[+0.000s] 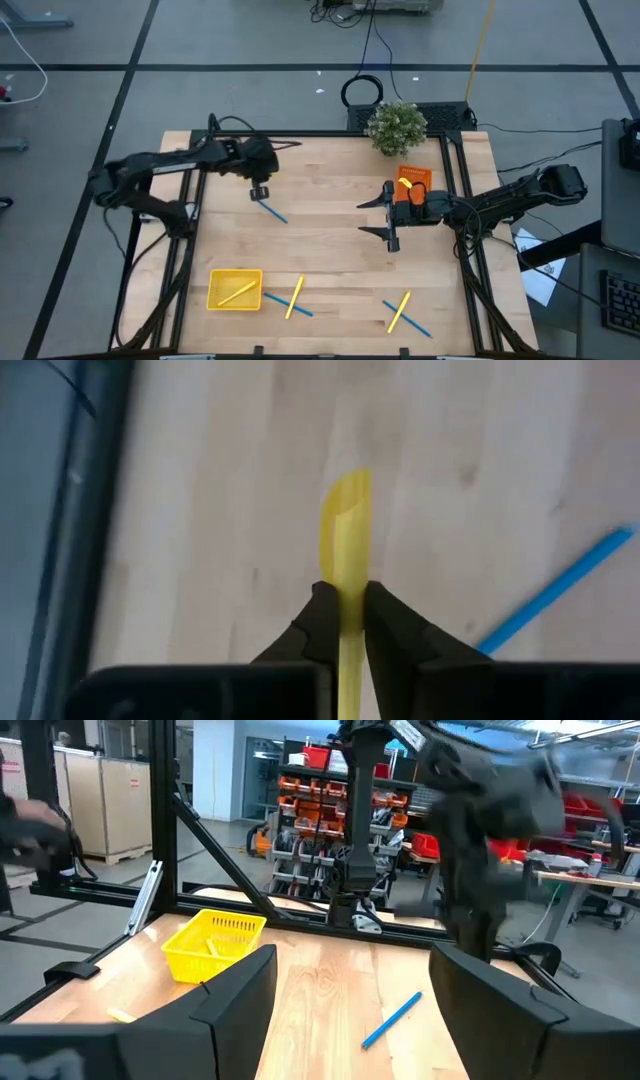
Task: Sort pens & pencils
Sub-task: Put the top left yellow ballpen into the yellow bin
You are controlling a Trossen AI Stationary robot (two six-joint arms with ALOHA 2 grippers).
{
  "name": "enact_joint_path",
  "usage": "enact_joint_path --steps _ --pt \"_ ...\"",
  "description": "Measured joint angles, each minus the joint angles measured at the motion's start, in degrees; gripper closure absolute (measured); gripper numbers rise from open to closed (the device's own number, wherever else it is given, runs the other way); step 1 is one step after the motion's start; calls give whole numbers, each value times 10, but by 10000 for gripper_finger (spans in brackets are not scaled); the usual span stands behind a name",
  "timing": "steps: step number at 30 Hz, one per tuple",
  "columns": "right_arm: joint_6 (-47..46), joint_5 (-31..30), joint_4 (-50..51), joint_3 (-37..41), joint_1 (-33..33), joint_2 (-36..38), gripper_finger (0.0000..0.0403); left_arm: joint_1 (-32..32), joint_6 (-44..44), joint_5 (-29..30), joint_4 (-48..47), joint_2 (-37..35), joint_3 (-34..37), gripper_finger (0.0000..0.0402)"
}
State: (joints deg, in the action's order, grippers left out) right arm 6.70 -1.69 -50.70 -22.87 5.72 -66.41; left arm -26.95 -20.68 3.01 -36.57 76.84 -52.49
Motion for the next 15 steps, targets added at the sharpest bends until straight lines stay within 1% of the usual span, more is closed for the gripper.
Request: enact_joint_path --steps 4,8,11,15 --pt "0 0 0 0 0 0 151 39 65 -6 18 -83 0 374" --pt "0 0 0 0 0 0 151 105 122 -15 65 -137 -1 375" --pt "0 0 0 0 0 0 151 167 161 -9 139 -152 5 379" --pt "0 0 0 0 0 0 151 243 190 3 292 -155 55 380"
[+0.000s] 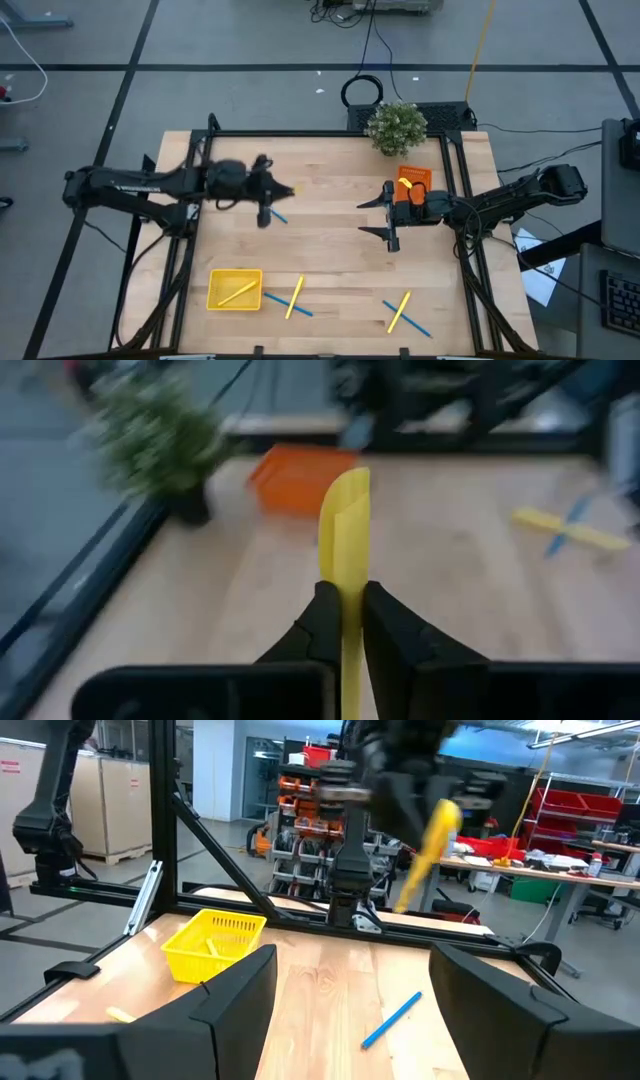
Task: Sort pens & pencils
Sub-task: Put the top left yellow ballpen into the yellow bin
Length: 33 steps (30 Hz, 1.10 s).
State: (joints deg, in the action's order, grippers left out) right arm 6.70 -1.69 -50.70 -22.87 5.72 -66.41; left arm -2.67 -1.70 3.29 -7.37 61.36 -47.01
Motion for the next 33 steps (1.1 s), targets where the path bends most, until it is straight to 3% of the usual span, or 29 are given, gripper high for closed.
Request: enact_joint_path --steps 5,10,21,26,29,33 --pt "0 0 0 0 0 0 151 62 16 25 225 2 116 401" --pt "1 0 0 0 0 0 151 75 47 28 393 0 209 401" --pt "2 0 0 0 0 0 151 72 47 27 388 -23 221 396" --pt "-41 -5 13 -1 10 0 151 72 36 28 379 -23 221 398" --pt "-43 -64 173 -53 47 6 151 72 35 28 379 -24 221 398" --pt "-117 -218 590 -189 105 -7 151 72 34 35 373 -24 221 383"
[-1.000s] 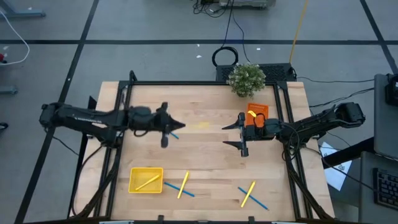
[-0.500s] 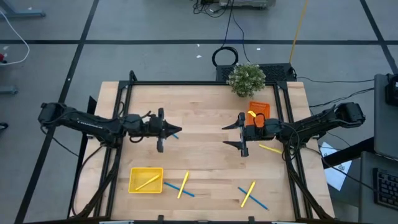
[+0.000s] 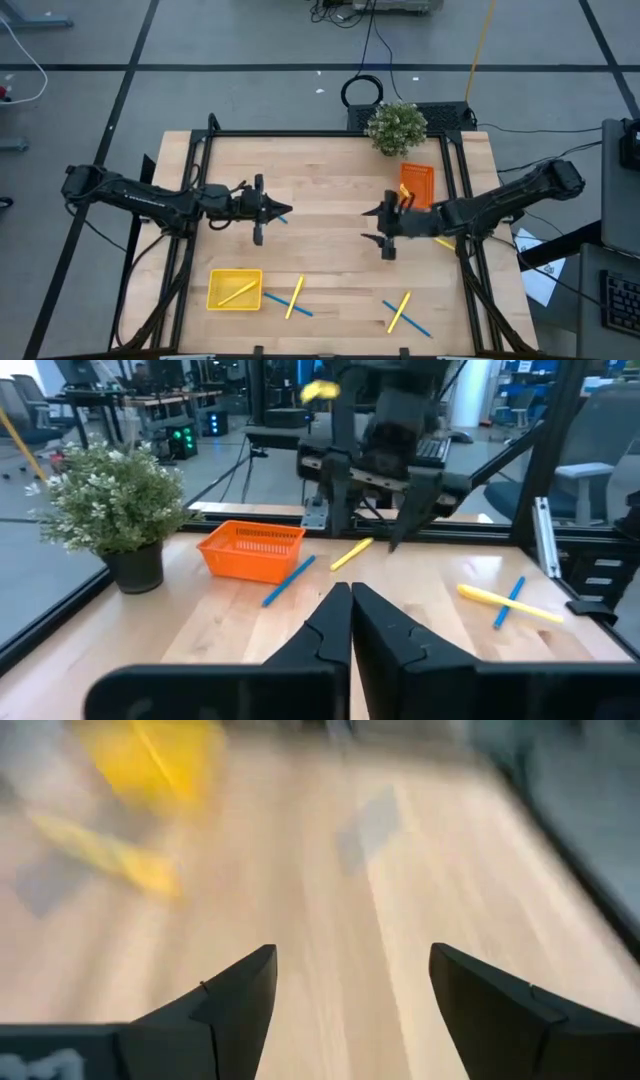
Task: Sort pens & pencils
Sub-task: Put the top left yellow ballpen into the yellow bin
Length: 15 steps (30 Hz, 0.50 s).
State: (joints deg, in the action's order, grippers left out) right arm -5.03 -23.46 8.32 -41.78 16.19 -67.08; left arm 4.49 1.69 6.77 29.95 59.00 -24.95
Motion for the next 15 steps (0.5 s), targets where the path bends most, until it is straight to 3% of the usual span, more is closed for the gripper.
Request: enact_joint_path --steps 3,7,12,15 --pt "-150 -16 244 -78 21 -25 151 0 -7 15 -2 0 0 376" --pt "-359 65 479 -120 36 -48 151 0 -14 24 -3 0 0 374" --pt "-527 188 649 -104 42 -73 151 0 -14 23 -2 0 0 374" --pt "-573 227 672 -77 36 -83 151 0 -14 23 -2 0 0 374"
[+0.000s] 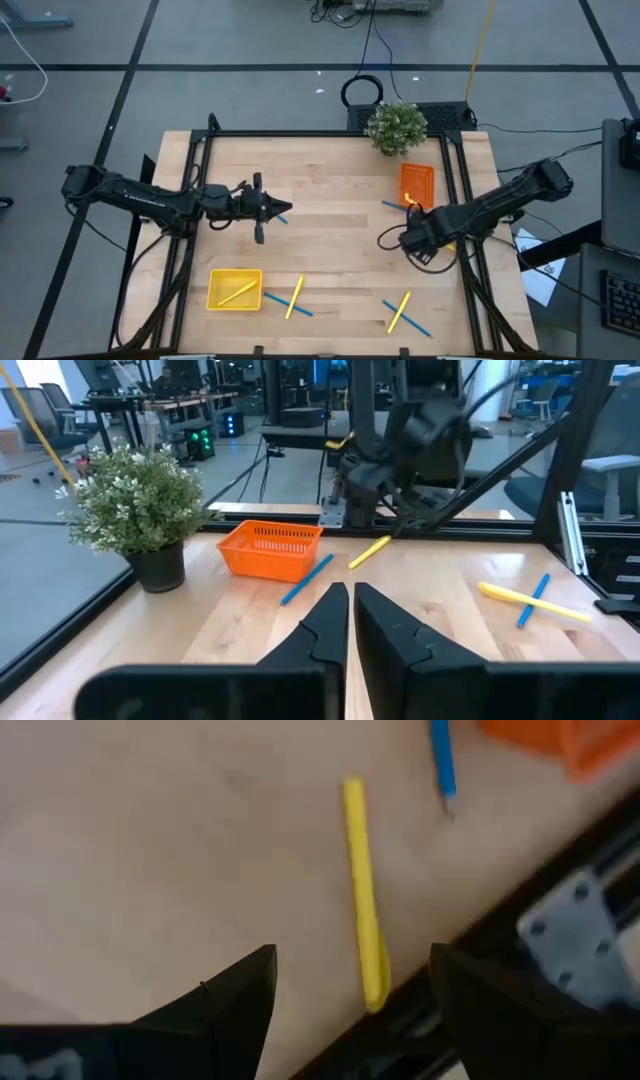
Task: Sort pens & pencils
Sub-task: Put the top left yellow ballpen into the yellow bin
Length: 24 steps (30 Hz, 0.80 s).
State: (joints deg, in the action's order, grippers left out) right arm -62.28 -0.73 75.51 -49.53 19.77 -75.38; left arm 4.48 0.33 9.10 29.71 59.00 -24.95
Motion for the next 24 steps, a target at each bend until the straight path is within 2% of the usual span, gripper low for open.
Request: enact_joint_path --steps 6,15,21,24 --pt "-14 71 -46 80 -26 -3 151 0 0 0 -9 0 0 373" --pt "-19 67 -65 73 -46 -10 152 0 2 0 -15 0 0 373" --pt "-4 66 -149 88 -68 -49 152 0 3 0 -17 0 0 373" --pt "4 67 -124 91 -84 -76 152 1 11 -1 -18 0 0 373"
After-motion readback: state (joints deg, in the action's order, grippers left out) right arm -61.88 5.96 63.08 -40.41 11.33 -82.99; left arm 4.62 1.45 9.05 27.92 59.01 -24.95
